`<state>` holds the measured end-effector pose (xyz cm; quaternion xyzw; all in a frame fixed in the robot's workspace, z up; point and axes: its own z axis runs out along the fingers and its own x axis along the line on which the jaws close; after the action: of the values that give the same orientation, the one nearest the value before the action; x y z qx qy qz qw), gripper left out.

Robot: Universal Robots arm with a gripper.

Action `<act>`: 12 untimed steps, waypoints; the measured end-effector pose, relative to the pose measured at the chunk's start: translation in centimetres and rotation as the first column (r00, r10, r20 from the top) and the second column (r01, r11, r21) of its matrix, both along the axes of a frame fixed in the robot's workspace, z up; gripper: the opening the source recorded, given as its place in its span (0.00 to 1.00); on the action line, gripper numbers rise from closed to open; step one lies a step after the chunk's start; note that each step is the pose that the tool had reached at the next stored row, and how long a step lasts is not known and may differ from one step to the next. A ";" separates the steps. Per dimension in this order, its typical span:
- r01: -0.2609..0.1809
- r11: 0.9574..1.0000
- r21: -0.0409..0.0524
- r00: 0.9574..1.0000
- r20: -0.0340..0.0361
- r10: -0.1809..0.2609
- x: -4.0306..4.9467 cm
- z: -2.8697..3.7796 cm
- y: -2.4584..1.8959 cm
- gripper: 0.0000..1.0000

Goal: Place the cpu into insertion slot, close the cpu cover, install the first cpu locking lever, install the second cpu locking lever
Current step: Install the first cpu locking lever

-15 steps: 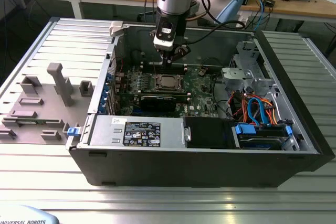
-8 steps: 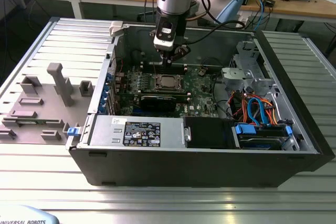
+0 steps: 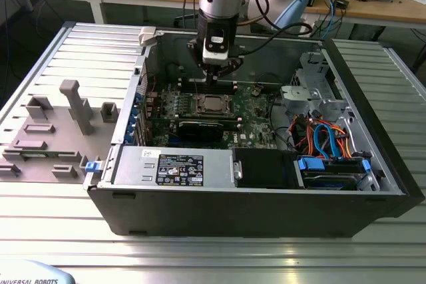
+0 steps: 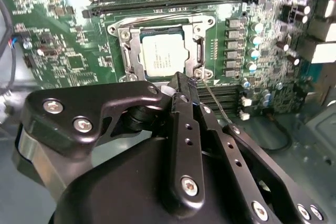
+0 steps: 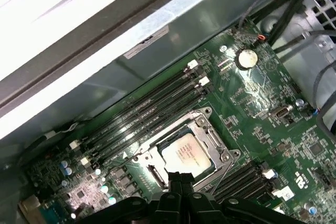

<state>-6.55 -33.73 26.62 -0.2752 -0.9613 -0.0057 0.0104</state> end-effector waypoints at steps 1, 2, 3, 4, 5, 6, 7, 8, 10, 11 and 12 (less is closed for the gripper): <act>-0.026 1.000 0.000 1.000 0.000 0.026 0.00 0.00 0.00 0.11; -0.043 0.999 0.000 0.999 0.000 0.043 0.00 0.00 0.00 0.11; -0.062 0.998 0.000 0.998 0.000 0.062 0.00 0.00 0.00 0.11; -0.077 0.997 0.000 0.997 0.000 0.077 0.00 0.00 0.00 0.11; -0.090 0.996 0.000 0.996 0.000 0.090 -0.03 0.00 0.00 0.11; -0.093 0.996 0.000 0.996 0.000 0.093 -0.09 0.00 0.01 0.11; -0.096 0.995 0.000 0.995 0.000 0.096 -0.28 -0.01 0.01 0.11; -0.097 0.995 0.000 0.995 0.000 0.097 -0.44 0.00 0.00 0.11; -0.098 0.995 0.000 0.995 0.000 0.098 -0.57 0.00 0.01 0.11; -0.102 0.995 0.000 0.995 0.000 0.102 -0.60 0.00 0.01 0.11; -0.112 0.994 0.000 0.994 0.000 0.112 -0.60 0.00 0.00 0.11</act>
<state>-7.15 -33.73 26.62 -0.2208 -0.9753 -0.0052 0.0107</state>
